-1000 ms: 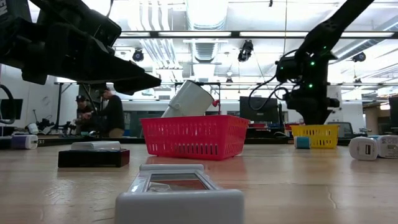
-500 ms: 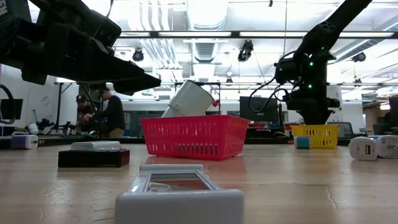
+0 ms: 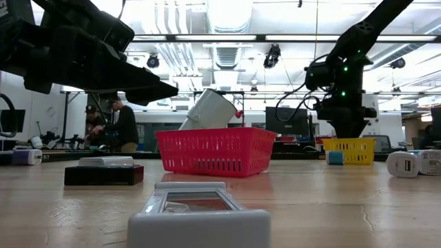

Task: Pick & Place Office items
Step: Put the middle blue charger adapter into the yellow basket, then put the top blue digital clock into the red basket

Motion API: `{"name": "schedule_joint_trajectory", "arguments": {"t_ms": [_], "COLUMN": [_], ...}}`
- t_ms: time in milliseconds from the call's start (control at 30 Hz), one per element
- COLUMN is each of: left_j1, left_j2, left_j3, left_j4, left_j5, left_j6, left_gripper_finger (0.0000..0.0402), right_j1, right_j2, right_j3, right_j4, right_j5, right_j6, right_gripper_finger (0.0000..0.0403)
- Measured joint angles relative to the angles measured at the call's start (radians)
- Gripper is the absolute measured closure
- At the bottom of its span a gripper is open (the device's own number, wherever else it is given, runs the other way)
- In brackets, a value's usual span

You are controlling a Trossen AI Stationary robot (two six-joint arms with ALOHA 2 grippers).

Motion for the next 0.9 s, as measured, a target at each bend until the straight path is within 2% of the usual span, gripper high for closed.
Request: {"name": "schedule_joint_trajectory", "arguments": {"t_ms": [267, 400, 633, 800, 900], "left_j1": [0.000, 0.000, 0.000, -0.002, -0.002], "left_j2": [0.000, 0.000, 0.000, 0.000, -0.006], "left_j3": [0.000, 0.000, 0.000, 0.003, 0.021], "left_j4": [0.000, 0.000, -0.002, -0.038, -0.111], "left_j5": [0.000, 0.000, 0.000, 0.000, 0.000], "left_j6": [0.000, -0.009, -0.035, -0.056, -0.063], "left_gripper_finger": [0.0074, 0.0074, 0.0074, 0.0074, 0.0074], "right_j1": [0.004, 0.042, 0.205, 0.342, 0.430], "right_j2": [-0.148, -0.248, -0.428, -0.485, -0.491], "right_j3": [0.000, -0.004, -0.061, -0.111, -0.149], "right_j4": [0.007, 0.040, 0.271, 0.433, 0.534], "right_j5": [0.028, 0.029, 0.028, 0.030, 0.079], "right_j6": [0.014, 0.012, -0.001, -0.006, -0.036], "right_gripper_finger": [0.0235, 0.0235, 0.0234, 0.0234, 0.0234]}}
